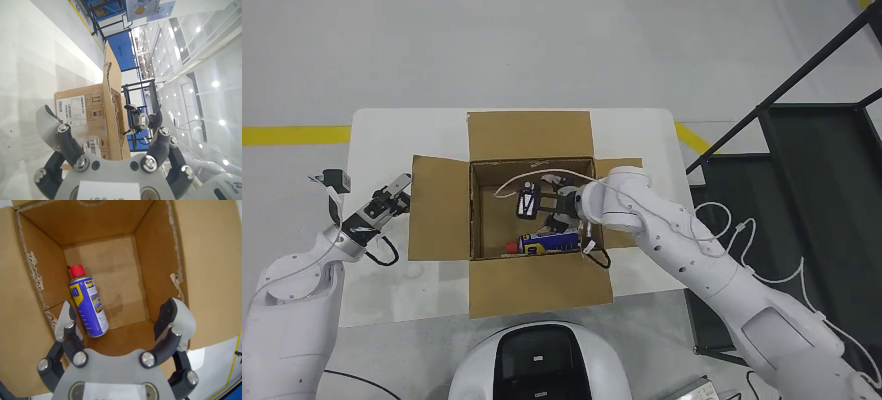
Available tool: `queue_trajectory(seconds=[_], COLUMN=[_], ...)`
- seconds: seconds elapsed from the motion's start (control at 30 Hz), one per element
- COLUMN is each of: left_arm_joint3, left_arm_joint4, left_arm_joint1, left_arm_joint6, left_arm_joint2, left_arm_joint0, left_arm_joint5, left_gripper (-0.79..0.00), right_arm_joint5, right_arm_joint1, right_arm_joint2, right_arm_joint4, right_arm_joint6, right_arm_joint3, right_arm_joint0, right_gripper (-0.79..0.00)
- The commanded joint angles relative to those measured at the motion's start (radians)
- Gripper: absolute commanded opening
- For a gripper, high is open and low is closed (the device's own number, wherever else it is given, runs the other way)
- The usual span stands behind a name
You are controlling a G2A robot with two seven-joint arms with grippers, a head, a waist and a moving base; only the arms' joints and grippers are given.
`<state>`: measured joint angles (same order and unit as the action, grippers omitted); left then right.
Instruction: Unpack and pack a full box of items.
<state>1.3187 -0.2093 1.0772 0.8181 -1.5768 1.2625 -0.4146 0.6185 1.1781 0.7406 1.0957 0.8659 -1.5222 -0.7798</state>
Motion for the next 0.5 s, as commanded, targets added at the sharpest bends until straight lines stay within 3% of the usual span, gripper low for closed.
queue_trajectory(seconds=[0.0, 0.17, 0.47], left_arm_joint3=[0.0, 0.0, 0.0], left_arm_joint4=[0.0, 0.0, 0.0], left_arm_joint1=[0.0, 0.0, 0.0], left_arm_joint6=[0.0, 0.0, 0.0], left_arm_joint2=[0.0, 0.0, 0.0], left_arm_joint0=[0.0, 0.0, 0.0], left_arm_joint5=[0.0, 0.0, 0.0], left_gripper=[0.0, 0.0, 0.0], right_arm_joint5=[0.001, -0.017, -0.02], right_arm_joint1=[0.018, 0.045, 0.045], right_arm_joint2=[-0.044, -0.081, -0.077], right_arm_joint4=[-0.008, -0.017, -0.018], right_arm_joint6=[-0.002, -0.04, -0.05], right_arm_joint3=[0.064, 0.137, 0.138], right_arm_joint0=[0.029, 0.068, 0.07], right_gripper=[0.0, 0.0, 0.0])
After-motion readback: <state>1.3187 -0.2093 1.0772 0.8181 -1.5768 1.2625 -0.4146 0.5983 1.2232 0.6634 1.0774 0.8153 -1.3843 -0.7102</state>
